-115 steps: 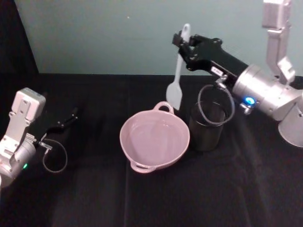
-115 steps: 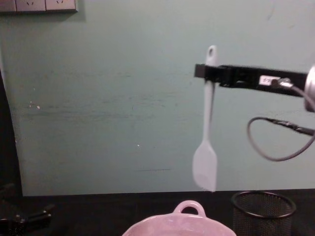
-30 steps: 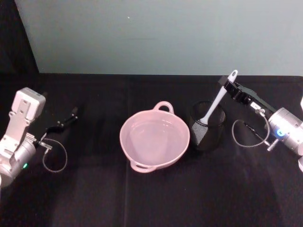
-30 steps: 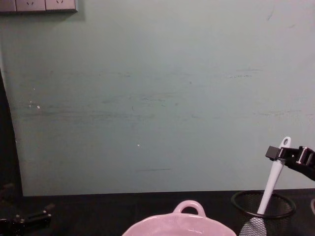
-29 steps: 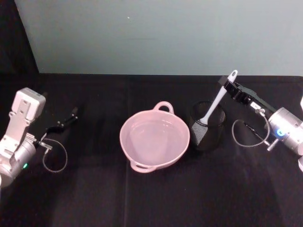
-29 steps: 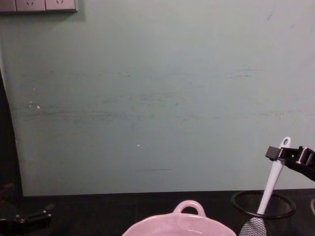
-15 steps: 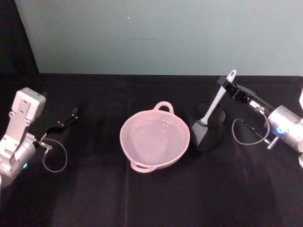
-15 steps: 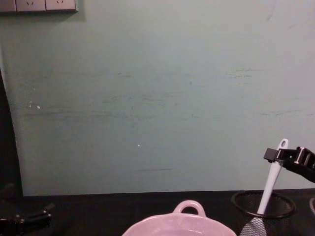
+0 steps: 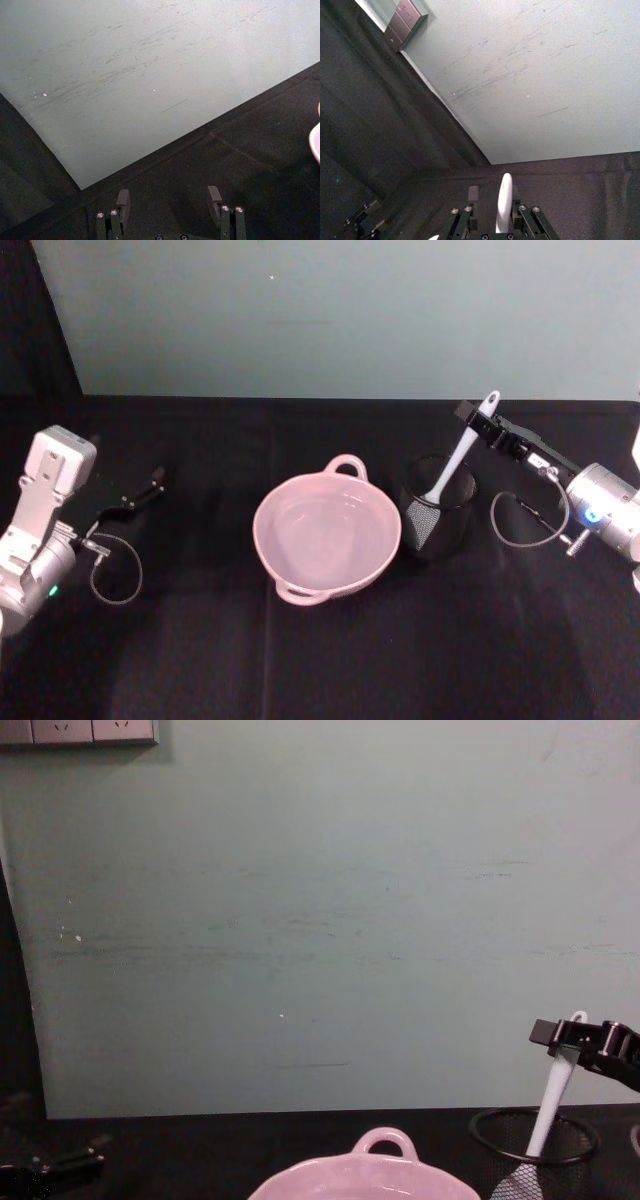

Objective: Use the one hand to pick up the spoon and stir the clear water in the bowl.

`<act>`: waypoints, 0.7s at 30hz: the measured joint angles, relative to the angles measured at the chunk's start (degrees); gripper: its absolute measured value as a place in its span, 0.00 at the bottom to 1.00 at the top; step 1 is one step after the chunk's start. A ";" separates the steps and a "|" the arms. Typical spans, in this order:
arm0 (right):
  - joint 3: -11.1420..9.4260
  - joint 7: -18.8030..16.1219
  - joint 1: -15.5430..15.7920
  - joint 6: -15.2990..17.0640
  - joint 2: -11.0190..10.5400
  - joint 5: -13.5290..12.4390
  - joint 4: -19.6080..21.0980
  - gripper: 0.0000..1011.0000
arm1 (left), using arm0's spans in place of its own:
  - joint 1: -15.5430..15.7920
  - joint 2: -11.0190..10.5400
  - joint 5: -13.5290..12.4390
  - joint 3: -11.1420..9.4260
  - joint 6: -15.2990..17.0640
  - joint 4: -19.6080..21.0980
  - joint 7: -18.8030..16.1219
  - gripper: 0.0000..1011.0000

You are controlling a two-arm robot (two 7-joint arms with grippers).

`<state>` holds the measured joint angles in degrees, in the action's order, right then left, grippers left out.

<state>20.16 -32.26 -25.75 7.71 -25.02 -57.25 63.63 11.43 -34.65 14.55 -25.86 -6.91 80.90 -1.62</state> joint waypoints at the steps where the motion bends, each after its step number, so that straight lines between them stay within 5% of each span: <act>1: 0.05 0.10 0.00 -0.05 -0.06 0.00 0.05 0.36 | 0.00 0.00 0.00 0.00 0.00 0.00 0.00 1.00; 16: -0.45 0.62 1.69 -1.40 -0.36 -1.13 -0.30 0.84 | 0.00 0.00 0.00 0.00 0.00 0.00 0.00 1.00; 21: -1.35 1.77 4.32 -1.88 -1.24 -1.84 2.72 0.97 | 0.00 0.00 0.00 0.00 0.00 0.00 0.00 1.00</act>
<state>18.81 -30.49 -21.43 5.83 -26.26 -59.09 66.34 11.43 -34.65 14.55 -25.86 -6.90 80.90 -1.62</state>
